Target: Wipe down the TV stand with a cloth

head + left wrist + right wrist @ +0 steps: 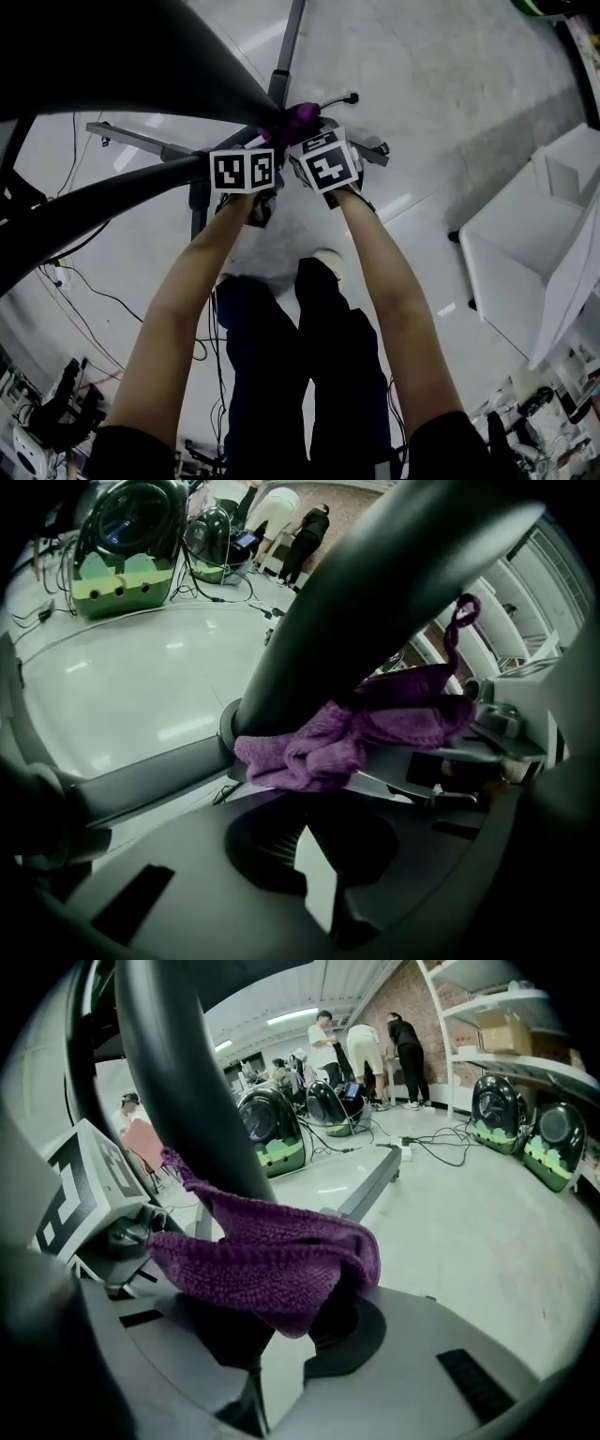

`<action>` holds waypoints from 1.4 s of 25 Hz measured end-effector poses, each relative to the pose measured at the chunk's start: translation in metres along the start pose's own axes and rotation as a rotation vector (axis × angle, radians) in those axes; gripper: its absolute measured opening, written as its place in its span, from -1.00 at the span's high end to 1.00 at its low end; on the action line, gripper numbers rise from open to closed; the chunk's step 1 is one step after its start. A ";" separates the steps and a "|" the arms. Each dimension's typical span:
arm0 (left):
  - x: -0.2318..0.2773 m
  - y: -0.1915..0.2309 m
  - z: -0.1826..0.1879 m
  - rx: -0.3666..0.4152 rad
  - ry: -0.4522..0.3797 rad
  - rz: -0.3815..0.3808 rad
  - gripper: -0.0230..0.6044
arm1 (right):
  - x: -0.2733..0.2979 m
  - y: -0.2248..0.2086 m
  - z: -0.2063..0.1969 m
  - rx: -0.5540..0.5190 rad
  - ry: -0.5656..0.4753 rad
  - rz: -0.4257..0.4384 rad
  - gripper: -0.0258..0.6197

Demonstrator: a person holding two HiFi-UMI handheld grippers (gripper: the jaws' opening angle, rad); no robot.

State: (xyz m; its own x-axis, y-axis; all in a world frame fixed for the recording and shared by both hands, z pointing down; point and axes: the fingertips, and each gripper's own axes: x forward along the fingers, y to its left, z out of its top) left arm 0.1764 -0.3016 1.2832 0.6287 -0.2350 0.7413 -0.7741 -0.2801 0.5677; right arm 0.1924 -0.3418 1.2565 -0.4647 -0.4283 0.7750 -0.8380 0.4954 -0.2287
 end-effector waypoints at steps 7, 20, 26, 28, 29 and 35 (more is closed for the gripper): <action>-0.084 -0.062 0.001 0.076 0.011 0.016 0.91 | -0.091 0.036 0.023 0.052 -0.042 0.015 0.72; -0.286 -0.290 0.116 0.205 -0.230 -0.129 0.91 | -0.359 0.080 0.205 0.232 -0.476 0.014 0.72; -0.395 -0.385 0.160 0.311 -0.356 -0.164 0.91 | -0.492 0.136 0.294 0.194 -0.655 0.042 0.72; -0.431 -0.411 0.175 0.344 -0.408 -0.169 0.91 | -0.531 0.153 0.320 0.160 -0.698 0.046 0.72; -0.450 -0.422 0.179 0.356 -0.433 -0.168 0.91 | -0.549 0.163 0.329 0.146 -0.714 0.056 0.72; -0.554 -0.464 0.181 0.374 -0.587 -0.125 0.91 | -0.636 0.223 0.365 0.045 -0.778 0.138 0.72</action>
State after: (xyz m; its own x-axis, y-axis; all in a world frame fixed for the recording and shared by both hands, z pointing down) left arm 0.2009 -0.2102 0.5446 0.7290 -0.6135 0.3035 -0.6821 -0.6141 0.3971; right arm 0.1964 -0.2348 0.4969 -0.6176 -0.7792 0.1070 -0.7615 0.5584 -0.3291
